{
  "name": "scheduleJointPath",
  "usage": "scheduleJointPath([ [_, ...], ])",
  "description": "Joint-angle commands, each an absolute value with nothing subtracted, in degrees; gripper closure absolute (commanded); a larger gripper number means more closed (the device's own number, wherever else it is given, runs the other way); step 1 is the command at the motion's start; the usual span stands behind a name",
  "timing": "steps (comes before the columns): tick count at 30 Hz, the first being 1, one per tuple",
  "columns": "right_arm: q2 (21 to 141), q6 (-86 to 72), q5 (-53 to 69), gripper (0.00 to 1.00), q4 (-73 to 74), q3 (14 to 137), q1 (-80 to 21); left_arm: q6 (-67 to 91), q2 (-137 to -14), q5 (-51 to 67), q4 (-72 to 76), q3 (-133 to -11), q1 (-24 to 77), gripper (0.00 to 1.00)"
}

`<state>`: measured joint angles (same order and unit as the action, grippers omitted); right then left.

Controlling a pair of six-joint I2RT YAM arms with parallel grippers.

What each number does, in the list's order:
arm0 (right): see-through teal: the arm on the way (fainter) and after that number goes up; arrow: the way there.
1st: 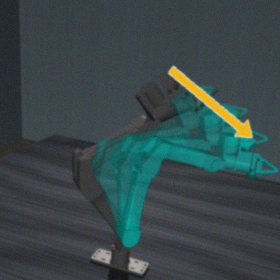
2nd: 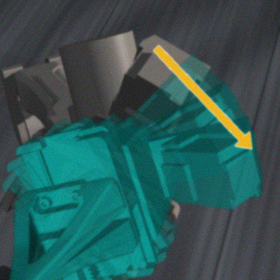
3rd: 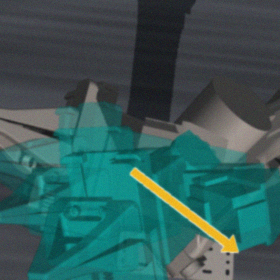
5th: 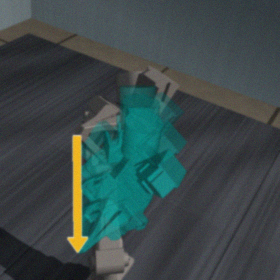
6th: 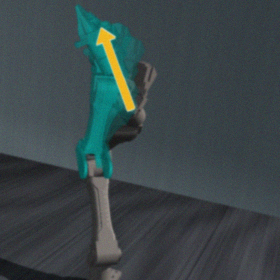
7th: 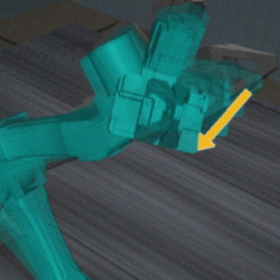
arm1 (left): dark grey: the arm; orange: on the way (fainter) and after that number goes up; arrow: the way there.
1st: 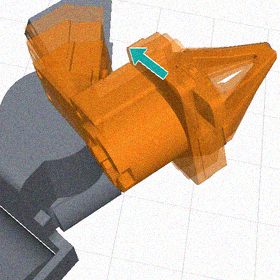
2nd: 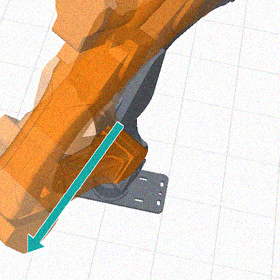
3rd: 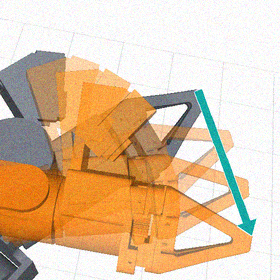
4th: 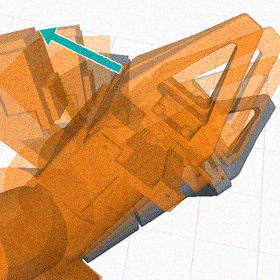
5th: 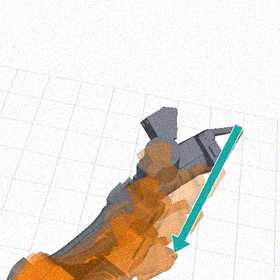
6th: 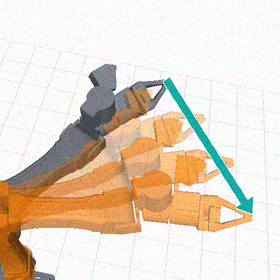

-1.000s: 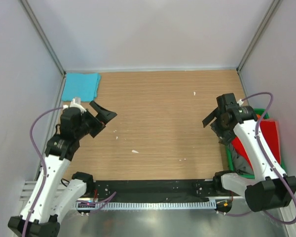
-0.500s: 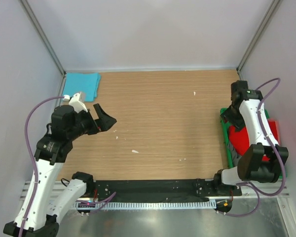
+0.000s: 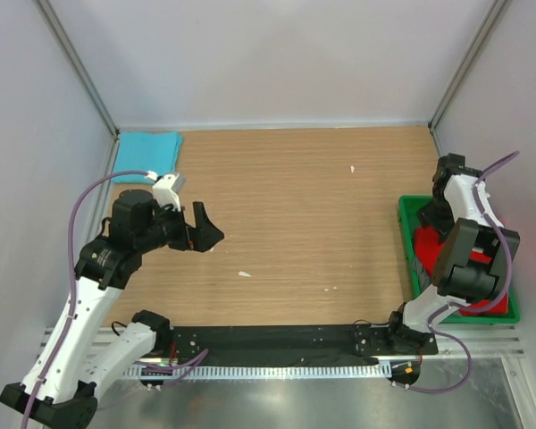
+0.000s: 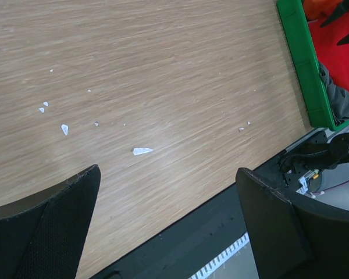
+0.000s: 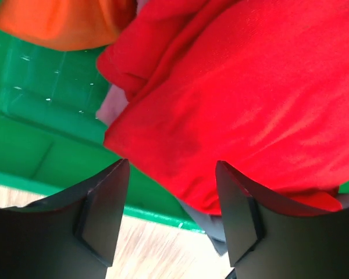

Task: Fold and stack the t-shirts
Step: Grab the tshirt from the pile

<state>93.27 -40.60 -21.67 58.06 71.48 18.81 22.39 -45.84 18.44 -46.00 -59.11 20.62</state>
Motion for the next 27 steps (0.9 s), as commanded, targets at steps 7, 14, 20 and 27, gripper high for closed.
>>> scheduleJointPath([
  [7, 96.7, -43.1, -23.1, 0.43, 51.4, 67.1, 18.6, 19.3, -44.5, 17.9, -47.5, -59.7, 20.9, 0.0],
  [14, 96.6, -44.0, -25.3, 0.69, 52.4, 66.9, 18.7, 19.5, -44.2, 18.3, -47.6, -59.6, 20.9, 0.0],
  [20, 94.1, -44.7, -30.0, 0.99, 59.3, 69.6, 18.7, 19.2, -43.7, 18.3, -47.6, -59.5, 21.5, 0.01],
  [27, 84.9, -48.6, -38.5, 0.99, 73.8, 83.5, 15.4, 18.8, -43.9, 17.1, -46.9, -60.7, 24.2, 0.0],
])
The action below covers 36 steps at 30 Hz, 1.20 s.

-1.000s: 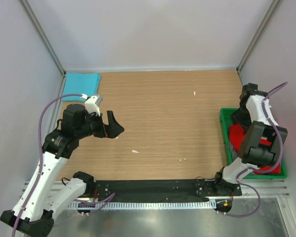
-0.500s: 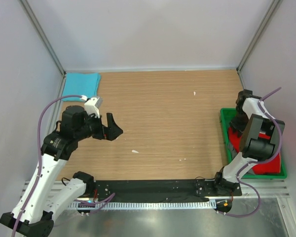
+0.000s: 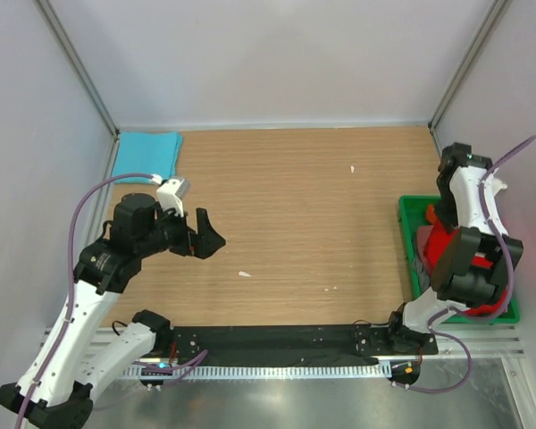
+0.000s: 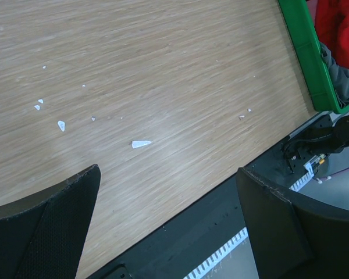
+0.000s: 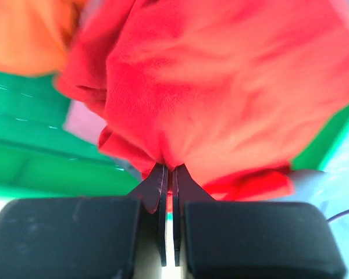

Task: Fold and stack the t-shirts
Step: Grab the tshirt from the pile, then move the tshirt to the center of the board

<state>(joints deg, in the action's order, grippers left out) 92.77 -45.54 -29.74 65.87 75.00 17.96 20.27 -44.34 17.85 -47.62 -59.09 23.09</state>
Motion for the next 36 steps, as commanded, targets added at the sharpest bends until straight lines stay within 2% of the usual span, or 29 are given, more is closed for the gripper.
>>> scheduleJointPath([
  [1, 84.2, -48.9, -41.1, 0.99, 75.1, 89.5, 14.1, 18.8, -43.8, 16.8, -47.2, -61.1, 24.3, 0.0],
  [3, 84.1, -49.4, -43.3, 0.99, 79.8, 97.0, 10.6, 18.9, -43.7, 16.4, -47.5, -62.0, 24.5, 0.0],
  [7, 88.7, -46.9, -44.8, 0.99, 86.4, 122.9, -2.8, 20.2, -43.6, 15.6, -48.7, -64.4, 24.6, 0.0],
  [10, 90.3, -46.0, -40.7, 0.99, 86.5, 133.7, -9.4, 21.0, -44.1, 13.6, -51.3, -68.3, 24.6, 0.0],
  [13, 88.5, -47.3, -37.8, 0.99, 84.7, 136.3, -17.3, 21.3, -44.8, 11.2, -54.7, -72.7, 24.6, 0.0],
  [15, 83.5, -46.2, -32.3, 0.99, 79.7, 133.3, -24.3, 21.9, -45.3, 9.2, -57.4, -74.8, 24.6, 0.0],
  [17, 78.6, -42.5, -24.4, 0.99, 66.0, 123.2, -27.5, 24.1, -45.4, 7.8, -58.6, -76.8, 24.6, 0.0],
  [18, 76.1, -41.8, -13.5, 0.99, 60.5, 118.3, -28.6, 25.2, -45.4, 6.3, -59.5, -77.2, 24.6, 0.0],
  [19, 70.1, -42.0, -8.7, 0.99, 49.9, 107.9, -28.7, 26.6, -44.9, 5.7, -59.8, -77.3, 24.6, 0.0],
  [21, 65.7, -44.5, 0.2, 0.99, 41.7, 99.4, -28.7, 30.7, -44.4, 4.7, -61.0, -77.7, 24.6, 0.0],
  [22, 62.3, -45.6, 10.3, 0.94, 33.8, 91.8, -28.7, 31.8, -44.1, 4.0, -61.3, -77.9, 24.6, 0.0],
  [23, 60.6, -46.9, 13.6, 0.86, 31.1, 88.3, -28.7, 33.8, -43.3, 4.0, -61.6, -77.9, 24.6, 0.0],
  [24, 59.4, -50.1, 16.1, 0.72, 29.5, 85.1, -28.7, 34.5, -42.9, 3.9, -61.6, -77.5, 24.6, 0.01],
  [25, 58.6, -50.5, 16.9, 0.62, 32.8, 80.5, -28.6, 35.2, -42.5, 4.0, -61.4, -77.1, 24.6, 0.02],
  [26, 58.4, -50.3, 14.3, 0.42, 38.4, 79.6, -28.7, 36.2, -41.9, 4.5, -61.1, -76.6, 24.6, 0.03],
  [28, 59.4, -46.0, 4.1, 0.27, 54.9, 75.1, -28.6, 37.0, -42.9, 7.2, -59.9, -74.2, 24.6, 0.08],
  [29, 60.1, -46.0, 0.5, 0.27, 59.2, 75.1, -28.6, 37.0, -42.9, 8.6, -59.9, -74.2, 24.6, 0.08],
  [32, 61.6, -41.8, -7.7, 0.27, 67.5, 70.8, -28.6, 38.7, -47.8, 19.4, -56.3, -69.4, 24.6, 0.22],
  [33, 62.3, -40.8, -7.6, 0.27, 67.6, 69.7, -28.6, 40.8, -50.9, 20.8, -54.1, -68.0, 25.2, 0.28],
  [36, 63.0, -38.5, -1.1, 0.32, 63.2, 66.8, -28.5, 42.0, -57.6, 17.6, -47.7, -64.0, 31.8, 0.3],
])
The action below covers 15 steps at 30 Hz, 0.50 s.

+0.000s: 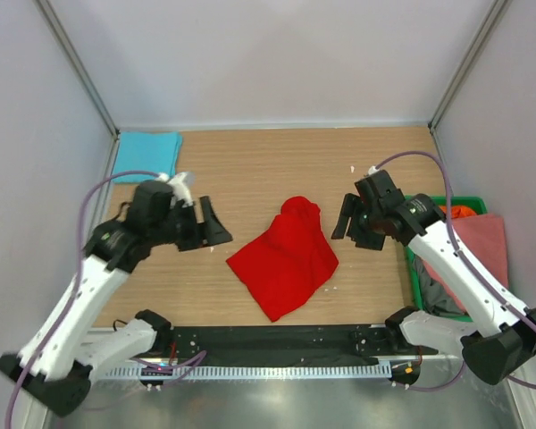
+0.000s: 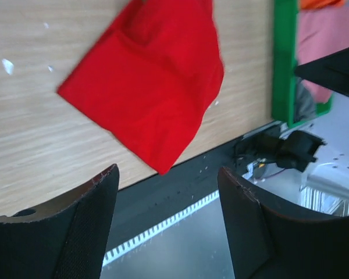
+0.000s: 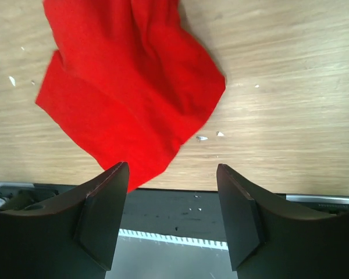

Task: Fold and stack the t-shirts
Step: Move the tshirt to the center of the board, then flatten the tshirt out

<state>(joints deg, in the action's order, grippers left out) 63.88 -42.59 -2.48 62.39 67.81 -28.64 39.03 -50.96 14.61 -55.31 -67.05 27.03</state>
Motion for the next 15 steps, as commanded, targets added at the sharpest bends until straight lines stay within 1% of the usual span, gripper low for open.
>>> scheduleJointPath([
  [1, 63.6, -38.1, 1.7, 0.33, 59.1, 65.6, -28.6, 41.8, -59.1, 16.3, -46.0, -62.6, 33.5, 0.3],
  [3, 65.7, -38.4, 6.5, 0.34, 53.0, 61.0, -28.7, 41.7, -64.8, 17.1, -41.1, -60.7, 34.9, 0.28],
  [5, 67.8, -37.4, 9.3, 0.34, 48.7, 58.2, -28.7, 41.7, -69.0, 17.6, -38.7, -57.9, 34.9, 0.25],
  [7, 71.4, -35.7, 7.6, 0.32, 46.1, 56.5, -28.7, 40.3, -74.9, 18.0, -38.8, -56.5, 34.9, 0.24],
  [10, 75.9, -34.4, 3.1, 0.32, 46.2, 55.9, -28.5, 39.9, -78.7, 16.4, -39.4, -55.1, 34.9, 0.25],
  [11, 76.9, -34.0, 2.7, 0.34, 46.3, 55.6, -28.4, 40.3, -79.2, 15.8, -39.5, -54.0, 35.0, 0.25],
  [12, 77.9, -33.8, 2.6, 0.39, 45.9, 55.2, -28.4, 40.8, -79.5, 15.2, -39.3, -53.4, 35.0, 0.25],
  [15, 80.5, -33.6, 3.9, 0.41, 41.6, 52.4, -27.6, 42.8, -80.9, 14.7, -36.7, -50.3, 35.4, 0.25],
])
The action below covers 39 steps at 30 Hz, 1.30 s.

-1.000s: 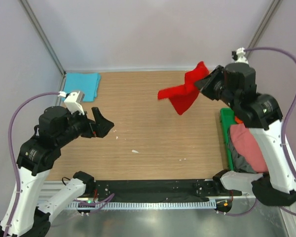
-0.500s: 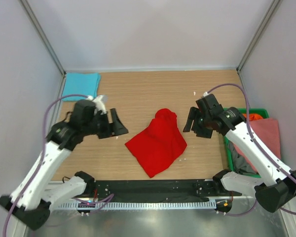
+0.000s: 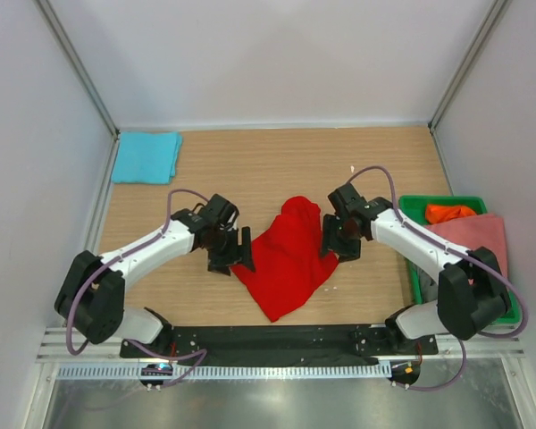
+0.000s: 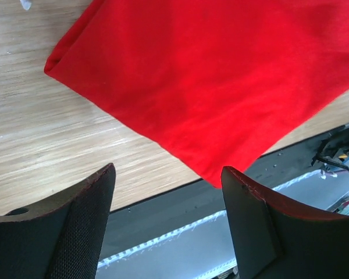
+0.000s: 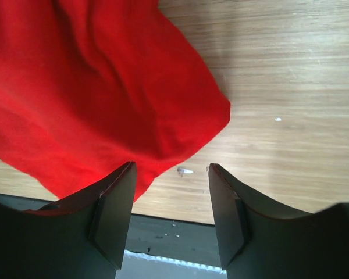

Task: Fold and stack the t-shirts
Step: Flatten the tshirt out

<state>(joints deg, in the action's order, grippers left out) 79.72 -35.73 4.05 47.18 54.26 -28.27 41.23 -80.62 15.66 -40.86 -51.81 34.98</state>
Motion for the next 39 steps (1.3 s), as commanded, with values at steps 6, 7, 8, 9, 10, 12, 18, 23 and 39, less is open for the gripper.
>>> scheduleJointPath([
  [6, 81.5, -31.2, 15.4, 0.39, 29.2, 49.8, -27.0, 43.9, -85.8, 13.6, -30.1, -47.9, 35.4, 0.28],
  [7, 82.0, -30.9, 16.8, 0.39, 28.0, 49.8, -27.0, 43.9, -86.7, 13.8, -29.4, -48.0, 35.3, 0.29],
  [8, 82.3, -30.7, 18.9, 0.38, 27.1, 49.8, -27.1, 43.9, -87.7, 14.3, -28.1, -48.2, 35.4, 0.32],
  [9, 83.2, -30.4, 19.3, 0.38, 25.8, 49.8, -27.1, 43.9, -90.4, 15.0, -27.5, -48.3, 35.4, 0.34],
  [10, 83.8, -29.8, 19.5, 0.39, 25.4, 50.0, -27.1, 43.8, -91.7, 15.3, -27.0, -48.8, 35.4, 0.37],
  [12, 85.9, -29.7, 19.9, 0.53, 25.0, 50.9, -27.1, 43.6, -93.3, 14.9, -27.3, -49.7, 35.4, 0.46],
  [18, 86.0, -30.1, 7.7, 0.99, 31.1, 55.4, -26.8, 42.5, -81.4, 5.2, -34.2, -53.3, 35.3, 0.48],
  [23, 79.3, -28.6, -19.9, 0.99, 51.7, 71.1, -26.8, 41.1, -69.5, -1.8, -43.5, -57.1, 35.4, 0.48],
  [39, 88.8, -36.7, 31.5, 0.32, 23.4, 82.3, -53.4, 44.5, -45.5, -23.4, -58.6, -64.0, 34.6, 0.32],
])
